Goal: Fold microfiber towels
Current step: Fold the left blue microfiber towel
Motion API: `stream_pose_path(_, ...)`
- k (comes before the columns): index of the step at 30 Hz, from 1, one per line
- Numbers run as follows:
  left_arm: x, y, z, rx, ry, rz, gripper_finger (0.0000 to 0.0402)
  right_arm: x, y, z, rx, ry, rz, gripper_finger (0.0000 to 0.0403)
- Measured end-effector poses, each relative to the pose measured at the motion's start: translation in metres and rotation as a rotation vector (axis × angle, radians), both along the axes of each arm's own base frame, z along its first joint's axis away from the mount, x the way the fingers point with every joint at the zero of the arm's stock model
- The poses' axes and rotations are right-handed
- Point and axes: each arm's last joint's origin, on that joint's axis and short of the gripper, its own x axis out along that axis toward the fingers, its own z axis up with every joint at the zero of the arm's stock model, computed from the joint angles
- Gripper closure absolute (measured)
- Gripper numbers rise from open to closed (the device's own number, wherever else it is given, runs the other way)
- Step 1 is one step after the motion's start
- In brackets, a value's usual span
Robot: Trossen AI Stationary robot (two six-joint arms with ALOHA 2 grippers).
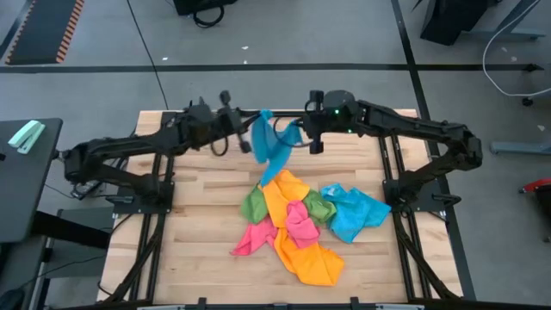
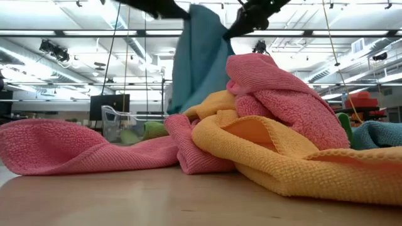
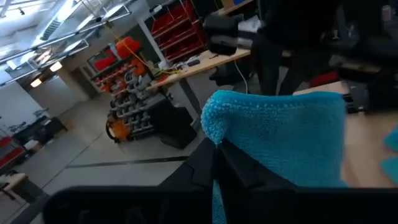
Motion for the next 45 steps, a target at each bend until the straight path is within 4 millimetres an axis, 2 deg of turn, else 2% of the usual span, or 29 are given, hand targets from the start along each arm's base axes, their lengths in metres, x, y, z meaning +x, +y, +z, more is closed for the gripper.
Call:
stream_pose_path(6, 0.027, 0.030, -0.028, -0.002, 0.008, -0.012, 0.0384, -0.009, -0.032, -0.013, 0.044, 0.079, -0.189, 0.0393)
stream_pose_path(11, 0.045, 0.056, -0.029, -0.029, -0.004, -0.046, 0.0392, -0.020, -0.053, -0.013, 0.058, 0.066, -0.332, 0.0393)
stream_pose_path(14, 0.057, 0.067, -0.030, -0.039, -0.004, -0.059, 0.0383, -0.025, -0.060, -0.014, 0.088, 0.053, -0.385, 0.0393)
stream_pose_path(17, 0.069, 0.075, -0.032, -0.037, 0.001, -0.062, 0.0373, -0.027, -0.063, -0.016, 0.089, 0.062, -0.415, 0.0393)
stream_pose_path(21, 0.081, 0.083, -0.033, -0.034, 0.004, -0.099, 0.0374, -0.030, -0.064, -0.017, 0.006, 0.122, -0.477, 0.0393)
stream_pose_path(27, 0.089, 0.106, -0.026, -0.065, -0.040, -0.116, 0.0391, -0.041, -0.064, -0.010, -0.048, 0.138, -0.543, 0.0393)
stream_pose_path(31, 0.095, 0.118, -0.033, -0.142, -0.056, -0.169, 0.0385, -0.049, -0.059, -0.006, -0.016, 0.127, -0.570, 0.0393)
stream_pose_path(37, 0.108, 0.112, -0.059, -0.217, 0.053, -0.212, 0.0378, -0.052, -0.047, -0.022, 0.155, 0.196, -0.600, 0.0393)
stream_pose_path(45, 0.118, 0.075, -0.075, -0.276, 0.250, -0.298, 0.0387, -0.042, -0.014, -0.071, 0.237, 0.354, -0.500, 0.0393)
